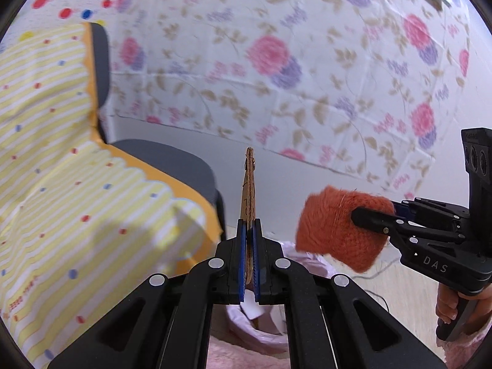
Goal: Collect trash
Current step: 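Carry glove and brown piece over the pink bin and open both tools, then move both open tools back over the chair mat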
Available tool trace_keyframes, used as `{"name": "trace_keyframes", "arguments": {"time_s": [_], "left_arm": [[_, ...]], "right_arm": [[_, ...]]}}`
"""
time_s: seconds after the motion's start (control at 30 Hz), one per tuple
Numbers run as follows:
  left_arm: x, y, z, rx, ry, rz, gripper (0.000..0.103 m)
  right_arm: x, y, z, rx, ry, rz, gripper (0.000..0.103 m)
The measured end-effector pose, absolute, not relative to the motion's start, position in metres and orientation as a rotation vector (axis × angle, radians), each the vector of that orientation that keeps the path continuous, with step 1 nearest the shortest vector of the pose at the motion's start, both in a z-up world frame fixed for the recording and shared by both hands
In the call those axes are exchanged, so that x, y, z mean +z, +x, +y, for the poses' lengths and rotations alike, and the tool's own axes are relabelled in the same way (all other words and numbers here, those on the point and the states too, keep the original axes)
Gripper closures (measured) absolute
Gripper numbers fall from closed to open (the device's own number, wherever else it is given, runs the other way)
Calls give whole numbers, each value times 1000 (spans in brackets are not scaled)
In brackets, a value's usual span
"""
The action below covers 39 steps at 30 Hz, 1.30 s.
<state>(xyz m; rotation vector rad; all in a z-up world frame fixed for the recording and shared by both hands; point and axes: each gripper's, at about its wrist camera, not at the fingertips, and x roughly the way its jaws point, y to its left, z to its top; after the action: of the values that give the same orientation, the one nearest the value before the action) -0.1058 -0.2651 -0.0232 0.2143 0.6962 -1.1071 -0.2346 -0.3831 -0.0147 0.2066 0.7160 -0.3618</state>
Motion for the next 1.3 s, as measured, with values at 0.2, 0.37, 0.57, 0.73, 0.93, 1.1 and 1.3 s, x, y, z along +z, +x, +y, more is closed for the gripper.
{"name": "trace_keyframes", "arguments": {"time_s": [0.2,0.37,0.57,0.73,0.93,1.1,1.3], "left_arm": [[-35,-118,-302,-1178,267,719,99],[-44,-123,-322,-1202,296,737,82],[-49,-123,-319,-1174,313,740,50],[-49,-114,-298,-1088,308,738,44],[-37,-105,-264,-953,299,719,30],[-16,-99,-232,-841,291,683,16],[2,-87,-194,-693,253,710,10]], "right_arm": [[-32,-244,-405,-421,239,749,80],[-45,-242,-426,-451,293,739,80],[-41,-244,-432,-458,294,713,75],[-35,-245,-431,-434,311,693,64],[-18,-241,-412,-370,289,666,44],[0,-235,-396,-337,262,633,11],[16,-218,-376,-251,249,608,6]]}}
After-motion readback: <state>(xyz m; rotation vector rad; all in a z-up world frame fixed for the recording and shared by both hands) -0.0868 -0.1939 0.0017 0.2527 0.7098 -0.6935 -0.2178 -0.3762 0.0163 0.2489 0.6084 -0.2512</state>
